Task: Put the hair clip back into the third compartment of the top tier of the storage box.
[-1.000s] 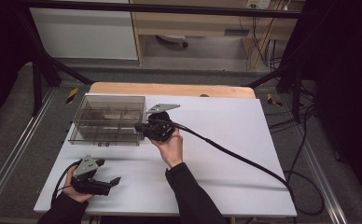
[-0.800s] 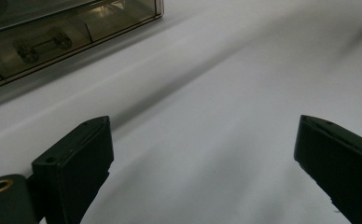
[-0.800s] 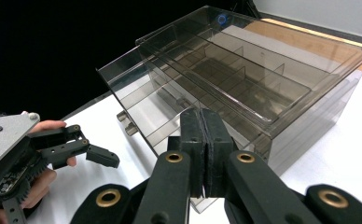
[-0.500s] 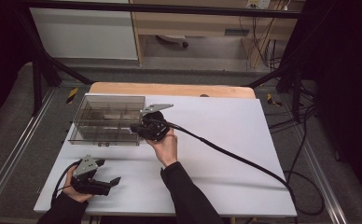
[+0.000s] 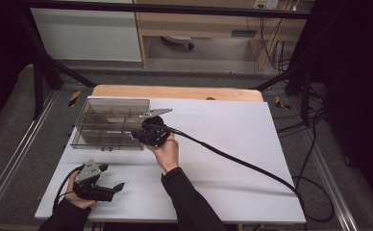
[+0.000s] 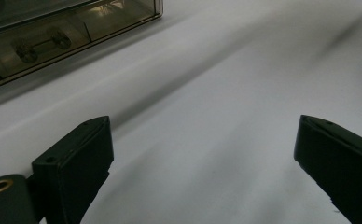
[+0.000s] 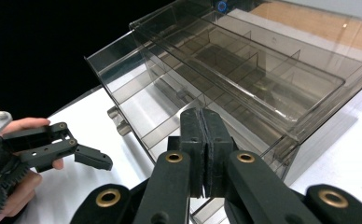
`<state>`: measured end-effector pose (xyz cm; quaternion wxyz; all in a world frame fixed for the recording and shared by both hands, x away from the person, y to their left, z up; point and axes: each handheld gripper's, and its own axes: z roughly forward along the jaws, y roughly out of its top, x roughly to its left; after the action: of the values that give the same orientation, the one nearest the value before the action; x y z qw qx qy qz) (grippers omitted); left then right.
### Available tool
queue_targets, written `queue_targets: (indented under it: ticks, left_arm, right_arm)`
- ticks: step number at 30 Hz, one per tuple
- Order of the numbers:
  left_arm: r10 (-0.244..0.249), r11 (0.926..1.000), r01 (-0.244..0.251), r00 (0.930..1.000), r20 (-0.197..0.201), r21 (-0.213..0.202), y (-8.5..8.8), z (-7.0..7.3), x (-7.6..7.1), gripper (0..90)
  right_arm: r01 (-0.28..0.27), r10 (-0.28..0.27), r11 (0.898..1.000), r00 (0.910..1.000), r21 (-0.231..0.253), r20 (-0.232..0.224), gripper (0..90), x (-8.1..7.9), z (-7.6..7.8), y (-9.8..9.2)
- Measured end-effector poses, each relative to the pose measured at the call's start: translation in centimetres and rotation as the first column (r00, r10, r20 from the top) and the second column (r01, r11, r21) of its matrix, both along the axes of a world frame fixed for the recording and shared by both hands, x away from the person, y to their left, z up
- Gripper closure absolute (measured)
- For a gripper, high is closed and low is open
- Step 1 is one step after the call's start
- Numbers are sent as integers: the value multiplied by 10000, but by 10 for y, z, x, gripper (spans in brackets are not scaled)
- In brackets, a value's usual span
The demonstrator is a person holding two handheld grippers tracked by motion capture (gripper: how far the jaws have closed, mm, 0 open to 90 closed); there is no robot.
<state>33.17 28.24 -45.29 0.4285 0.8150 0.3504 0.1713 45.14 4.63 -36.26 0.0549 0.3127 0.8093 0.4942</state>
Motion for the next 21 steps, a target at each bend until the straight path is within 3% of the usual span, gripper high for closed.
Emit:
queue_targets:
  ticks: [21]
  left_arm:
    - [-21, 10000, 21, 10000, -5, 10, 0, 0, 0, 45]
  right_arm:
    - [-30, 26, 9999, 9995, -133, -309, 890, 2, -18, 8]
